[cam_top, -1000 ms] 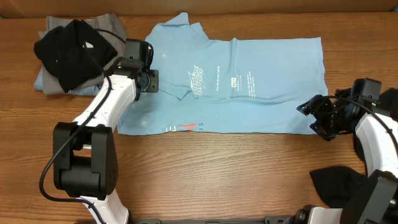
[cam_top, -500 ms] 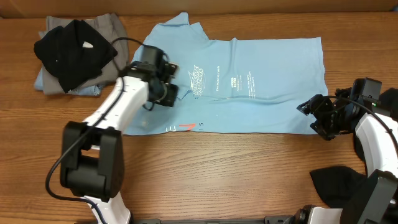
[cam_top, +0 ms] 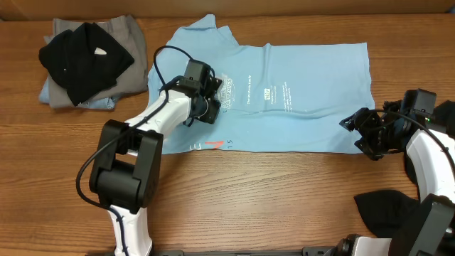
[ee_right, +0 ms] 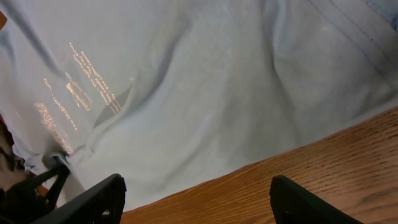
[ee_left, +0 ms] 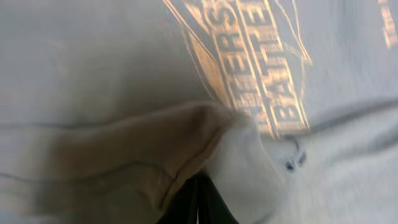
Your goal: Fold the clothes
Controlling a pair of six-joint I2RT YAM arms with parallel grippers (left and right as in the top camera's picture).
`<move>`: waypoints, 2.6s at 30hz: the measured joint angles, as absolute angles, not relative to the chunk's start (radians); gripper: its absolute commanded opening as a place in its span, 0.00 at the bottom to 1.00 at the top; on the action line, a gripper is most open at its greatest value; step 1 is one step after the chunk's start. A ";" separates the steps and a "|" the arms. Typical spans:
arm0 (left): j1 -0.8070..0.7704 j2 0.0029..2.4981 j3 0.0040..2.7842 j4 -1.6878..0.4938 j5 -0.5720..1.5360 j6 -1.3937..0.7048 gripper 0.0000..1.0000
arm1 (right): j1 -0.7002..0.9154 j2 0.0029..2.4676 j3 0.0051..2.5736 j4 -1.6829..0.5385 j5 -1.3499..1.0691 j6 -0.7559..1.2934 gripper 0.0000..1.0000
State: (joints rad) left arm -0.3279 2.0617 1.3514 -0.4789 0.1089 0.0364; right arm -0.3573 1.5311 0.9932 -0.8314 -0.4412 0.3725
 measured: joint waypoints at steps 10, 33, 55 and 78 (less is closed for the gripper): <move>-0.327 2.076 1.477 -0.434 -0.001 -0.053 0.12 | -0.358 1.531 0.993 -0.831 -0.441 0.373 0.78; -0.314 2.151 1.683 -0.787 -0.023 -0.014 0.04 | -0.358 1.531 0.993 -0.838 -0.429 0.369 0.79; -0.313 2.260 1.822 -0.828 0.048 0.002 0.04 | -0.358 1.531 0.994 -0.850 -0.428 0.367 0.79; -0.355 2.220 1.660 -0.797 0.027 0.002 0.04 | -0.358 1.532 0.994 -0.829 -0.426 0.366 0.80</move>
State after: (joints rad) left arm -0.3550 2.2196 1.6596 -0.7971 0.0265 0.0025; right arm -0.3576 1.5318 0.9936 -0.8291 -0.4259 0.3660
